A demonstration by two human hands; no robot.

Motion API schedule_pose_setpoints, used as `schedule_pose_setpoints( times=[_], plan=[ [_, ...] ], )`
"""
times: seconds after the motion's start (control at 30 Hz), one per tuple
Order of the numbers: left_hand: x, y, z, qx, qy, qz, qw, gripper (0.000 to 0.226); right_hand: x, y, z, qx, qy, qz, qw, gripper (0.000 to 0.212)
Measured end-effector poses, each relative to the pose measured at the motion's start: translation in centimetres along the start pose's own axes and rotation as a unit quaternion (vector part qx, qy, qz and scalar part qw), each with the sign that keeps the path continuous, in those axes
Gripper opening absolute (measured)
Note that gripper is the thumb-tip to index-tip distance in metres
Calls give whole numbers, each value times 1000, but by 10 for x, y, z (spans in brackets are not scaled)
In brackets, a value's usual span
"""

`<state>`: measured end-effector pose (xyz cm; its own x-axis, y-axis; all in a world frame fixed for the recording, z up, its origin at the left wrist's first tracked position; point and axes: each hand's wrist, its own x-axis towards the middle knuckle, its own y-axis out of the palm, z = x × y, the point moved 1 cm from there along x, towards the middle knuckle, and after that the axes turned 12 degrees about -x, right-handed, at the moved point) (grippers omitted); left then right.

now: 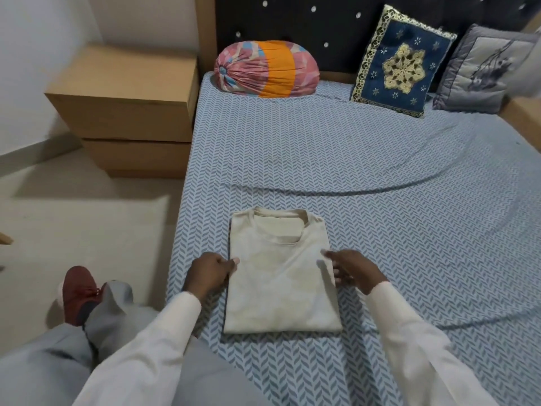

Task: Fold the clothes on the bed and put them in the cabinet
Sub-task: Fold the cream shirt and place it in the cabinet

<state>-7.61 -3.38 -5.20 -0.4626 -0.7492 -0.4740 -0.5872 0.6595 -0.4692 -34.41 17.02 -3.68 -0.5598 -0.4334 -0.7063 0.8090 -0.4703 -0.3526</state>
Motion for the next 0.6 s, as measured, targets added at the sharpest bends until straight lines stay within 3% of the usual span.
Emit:
schedule_pose_setpoints(
  times=[0.07, 0.13, 0.23, 0.3, 0.4, 0.5, 0.6],
  plan=[
    [-16, 4, 14, 9, -13, 15, 1000, 49, -11, 2, -13, -95, -13, 33, 995, 24],
    [-26, 8, 17, 40, -3, -7, 999, 50, -12, 3, -21, -154, -39, -10, 987, 19],
    [-38, 10, 9, 21, 1, -42, 999, 51, -10, 4, -31, -41, -38, -55, 997, 24],
    [-46, 11, 11, 22, -1, -24, 999, 54, -16, 5, -41, 26, -18, -55, 998, 26],
    [-60, 13, 24, 35, -35, 45, 998, 53, -38, 12, -56, -45, 16, 2, 999, 37],
    [-74, 16, 38, 30, -64, 94, 993, 46, -49, 19, -73, -164, -10, 25, 986, 37],
    [-79, 16, 44, 37, -42, 80, 995, 40, -51, 17, -90, -100, -40, -21, 994, 38]
  ],
)
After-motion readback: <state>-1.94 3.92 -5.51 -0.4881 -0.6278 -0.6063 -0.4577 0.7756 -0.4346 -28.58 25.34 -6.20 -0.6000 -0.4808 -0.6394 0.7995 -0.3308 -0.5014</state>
